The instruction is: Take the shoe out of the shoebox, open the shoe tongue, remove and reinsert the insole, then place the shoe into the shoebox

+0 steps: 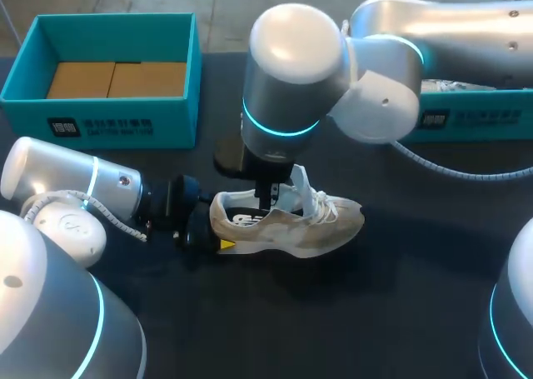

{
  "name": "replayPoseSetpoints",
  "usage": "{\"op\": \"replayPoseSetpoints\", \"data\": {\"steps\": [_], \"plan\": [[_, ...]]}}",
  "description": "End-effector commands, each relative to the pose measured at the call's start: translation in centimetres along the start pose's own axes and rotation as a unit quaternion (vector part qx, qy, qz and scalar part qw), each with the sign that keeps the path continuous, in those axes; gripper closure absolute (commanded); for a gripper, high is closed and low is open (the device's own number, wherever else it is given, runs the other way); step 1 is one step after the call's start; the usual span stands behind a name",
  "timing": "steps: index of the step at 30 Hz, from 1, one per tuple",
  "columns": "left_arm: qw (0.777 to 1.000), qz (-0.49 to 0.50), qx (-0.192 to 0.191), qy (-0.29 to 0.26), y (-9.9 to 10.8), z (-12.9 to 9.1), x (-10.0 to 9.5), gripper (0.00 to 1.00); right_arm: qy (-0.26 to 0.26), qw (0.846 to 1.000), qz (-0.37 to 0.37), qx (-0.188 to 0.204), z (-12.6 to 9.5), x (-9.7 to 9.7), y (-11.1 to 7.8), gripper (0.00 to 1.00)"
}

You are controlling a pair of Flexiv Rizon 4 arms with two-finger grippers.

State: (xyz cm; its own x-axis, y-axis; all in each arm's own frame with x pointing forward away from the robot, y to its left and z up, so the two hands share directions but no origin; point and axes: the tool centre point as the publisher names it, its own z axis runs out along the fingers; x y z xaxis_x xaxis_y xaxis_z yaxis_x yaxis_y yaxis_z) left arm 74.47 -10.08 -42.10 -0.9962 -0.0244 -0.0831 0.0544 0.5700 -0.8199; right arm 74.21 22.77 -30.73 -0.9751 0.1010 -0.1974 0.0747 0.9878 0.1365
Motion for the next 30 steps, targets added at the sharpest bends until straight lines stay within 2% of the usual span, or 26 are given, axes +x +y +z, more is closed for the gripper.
{"op": "replayPoseSetpoints", "data": {"steps": [1, 8, 16, 25, 30], "plan": [[1.000, 0.000, -0.002, 0.000, 0.2, -0.1, 0.1, 1.00, 0.017, 1.000, -0.016, 0.005, 1.9, -0.2, 0.7, 1.00], [1.000, 0.000, -0.002, 0.000, 0.2, -0.1, 0.1, 1.00, 0.049, 0.997, -0.049, 0.031, 3.6, -0.5, 0.1, 1.00], [1.000, 0.000, -0.002, 0.000, 0.2, -0.1, 0.1, 1.00, 0.066, 0.995, -0.065, 0.040, 5.2, -1.0, -1.0, 1.00], [1.000, 0.000, -0.002, 0.000, 0.2, -0.1, 0.1, 1.00, 0.083, 0.994, -0.052, 0.046, 5.5, 1.0, -1.9, 1.00], [1.000, 0.000, -0.002, 0.000, 0.2, -0.1, 0.1, 1.00, 0.085, 0.994, -0.045, 0.047, 5.5, 1.3, -2.2, 1.00]]}}
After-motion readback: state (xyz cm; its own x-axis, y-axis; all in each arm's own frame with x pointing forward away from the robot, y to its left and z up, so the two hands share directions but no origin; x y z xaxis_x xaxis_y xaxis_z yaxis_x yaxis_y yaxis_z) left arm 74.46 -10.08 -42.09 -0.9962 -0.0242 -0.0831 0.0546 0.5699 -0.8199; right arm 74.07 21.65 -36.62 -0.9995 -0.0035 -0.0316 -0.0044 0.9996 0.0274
